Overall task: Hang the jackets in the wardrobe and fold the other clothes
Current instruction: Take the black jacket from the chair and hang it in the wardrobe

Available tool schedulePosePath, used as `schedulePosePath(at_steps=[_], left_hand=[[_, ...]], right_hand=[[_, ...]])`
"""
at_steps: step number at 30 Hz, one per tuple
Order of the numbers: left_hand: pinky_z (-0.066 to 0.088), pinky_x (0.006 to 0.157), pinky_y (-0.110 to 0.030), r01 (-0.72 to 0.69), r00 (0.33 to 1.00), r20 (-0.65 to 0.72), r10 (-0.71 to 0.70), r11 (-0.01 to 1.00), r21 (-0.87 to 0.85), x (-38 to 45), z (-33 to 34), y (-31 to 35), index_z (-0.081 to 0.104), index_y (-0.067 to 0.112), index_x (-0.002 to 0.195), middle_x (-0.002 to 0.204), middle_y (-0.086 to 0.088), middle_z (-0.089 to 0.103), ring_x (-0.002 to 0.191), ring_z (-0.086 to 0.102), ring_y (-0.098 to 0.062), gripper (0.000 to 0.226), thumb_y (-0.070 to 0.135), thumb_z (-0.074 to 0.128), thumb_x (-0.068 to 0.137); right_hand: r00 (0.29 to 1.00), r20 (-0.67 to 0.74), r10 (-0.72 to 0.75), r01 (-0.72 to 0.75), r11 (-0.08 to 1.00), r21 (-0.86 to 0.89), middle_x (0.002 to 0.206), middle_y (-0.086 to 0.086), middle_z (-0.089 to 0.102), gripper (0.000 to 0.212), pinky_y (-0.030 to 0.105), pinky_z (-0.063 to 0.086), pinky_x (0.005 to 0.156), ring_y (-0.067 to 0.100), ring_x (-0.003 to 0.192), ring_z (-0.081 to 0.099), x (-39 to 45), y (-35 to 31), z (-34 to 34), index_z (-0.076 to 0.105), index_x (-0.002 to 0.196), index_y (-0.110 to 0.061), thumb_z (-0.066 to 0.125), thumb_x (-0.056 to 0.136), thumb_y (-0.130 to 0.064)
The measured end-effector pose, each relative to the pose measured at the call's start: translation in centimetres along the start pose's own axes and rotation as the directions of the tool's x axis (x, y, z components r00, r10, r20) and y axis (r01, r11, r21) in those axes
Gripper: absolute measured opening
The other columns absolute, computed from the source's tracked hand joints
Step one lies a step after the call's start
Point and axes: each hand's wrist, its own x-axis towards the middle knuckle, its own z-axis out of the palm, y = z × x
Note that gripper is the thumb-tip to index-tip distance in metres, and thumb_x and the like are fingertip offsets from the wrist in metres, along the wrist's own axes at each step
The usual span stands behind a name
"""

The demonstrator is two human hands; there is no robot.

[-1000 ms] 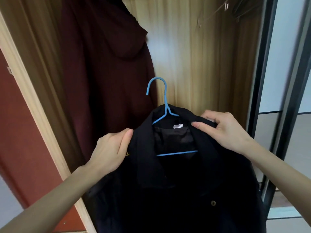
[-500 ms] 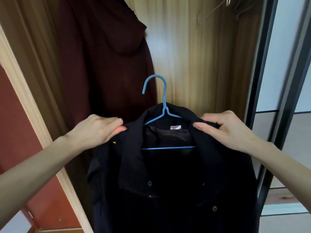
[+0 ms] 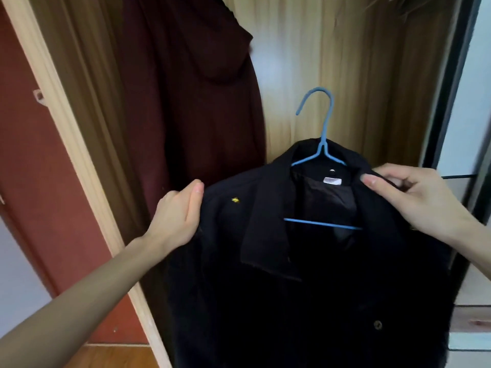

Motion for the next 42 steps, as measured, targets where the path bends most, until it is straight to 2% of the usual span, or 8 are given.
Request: schedulePosePath(at_steps=[8,11,15,21,27,34,38,42], left_hand=[[0.031,0.056,-0.027,0.087,0.995,-0.031,-0.09,0.991,-0.1,3.7,-0.7,-1.3,0.03,0.023,0.063,0.052,0.005,0.034,0.05,0.032,-0.016,0.055,0.052,0.042,0.109],[0.043,0.065,-0.033,0.266,0.955,0.135,-0.263,0.964,-0.002,5.0,0.1,-2.0,0.045,0.018,0.059,0.052,0.011,0.048,0.054,0.044,-0.009,0.058,0.049,0.048,0.108],[0.055,0.079,-0.032,0.411,0.892,0.349,-0.288,0.839,-0.356,4.9,0.0,-0.2,0.079,0.013,0.084,0.08,-0.003,0.075,0.076,0.066,-0.011,0.051,0.035,0.043,0.112],[0.058,0.076,-0.043,0.176,0.919,0.392,-0.045,0.936,-0.303,4.2,-0.1,6.0,0.071,0.027,0.09,0.083,0.005,0.069,0.076,0.065,-0.014,0.058,0.075,0.04,0.097],[0.053,0.07,-0.048,-0.001,0.942,0.326,0.08,0.972,-0.237,2.9,2.1,9.2,0.053,0.026,0.092,0.067,0.0,0.06,0.066,0.06,-0.021,0.034,0.056,0.047,0.106],[0.049,0.058,-0.039,-0.035,0.997,0.069,0.045,0.989,-0.141,3.3,3.5,10.4,0.049,0.026,0.076,0.046,0.004,0.039,0.048,0.045,-0.021,0.041,0.057,0.048,0.103],[0.047,0.061,-0.041,0.035,0.999,0.023,-0.033,0.992,-0.122,4.0,3.5,10.0,0.052,0.026,0.077,0.048,0.002,0.043,0.053,0.046,-0.027,0.039,0.056,0.052,0.102],[0.043,0.058,-0.04,0.032,0.999,0.003,-0.032,0.986,-0.163,4.4,3.2,9.4,0.057,0.024,0.077,0.048,0.002,0.045,0.049,0.049,-0.023,0.039,0.053,0.052,0.103]], right_hand=[[0.982,0.167,-0.085,0.109,0.985,-0.137,0.093,-0.02,0.078,0.029,0.008,0.05,0.065,-0.005,0.077,0.072,-0.7,0.4,-0.2,0.078,0.103,-0.04,0.061,0.098,-0.063],[0.996,0.083,-0.031,0.038,0.996,-0.085,0.08,-0.005,0.076,0.043,0.019,0.049,0.055,-0.002,0.066,0.062,-1.1,0.9,0.4,0.079,0.102,-0.033,0.059,0.094,-0.071],[0.999,0.043,-0.003,0.003,1.0,-0.005,0.069,0.001,0.069,0.047,0.019,0.044,0.052,0.001,0.06,0.054,-1.5,0.8,1.2,0.079,0.102,-0.027,0.061,0.092,-0.07],[0.985,0.167,0.034,-0.043,0.998,0.048,0.064,0.001,0.066,0.026,0.014,0.042,0.053,0.001,0.058,0.053,-1.1,-1.1,2.7,0.081,0.09,-0.023,0.066,0.097,-0.044],[0.964,0.253,0.078,-0.093,0.994,0.049,0.063,0.014,0.058,0.039,0.015,0.037,0.049,0.006,0.053,0.045,-0.7,-2.2,2.9,0.077,0.088,-0.015,0.066,0.096,-0.052],[0.974,-0.186,-0.133,0.042,0.904,-0.426,0.105,-0.017,0.053,0.023,0.02,0.041,0.087,0.006,0.099,0.053,-3.2,-1.8,3.2,0.062,0.109,-0.027,0.056,0.104,-0.049],[0.929,-0.287,-0.235,0.025,0.811,-0.584,0.067,-0.012,0.049,0.042,0.026,0.037,0.055,0.013,0.059,0.051,-7.1,-1.1,5.5,0.051,0.08,-0.024,0.053,0.099,-0.061],[0.974,-0.221,0.049,-0.204,0.616,-0.761,0.067,-0.008,0.06,0.057,0.026,0.035,0.042,0.023,0.051,0.062,-8.4,-0.2,8.9,0.053,0.084,-0.02,0.058,0.084,-0.077]])
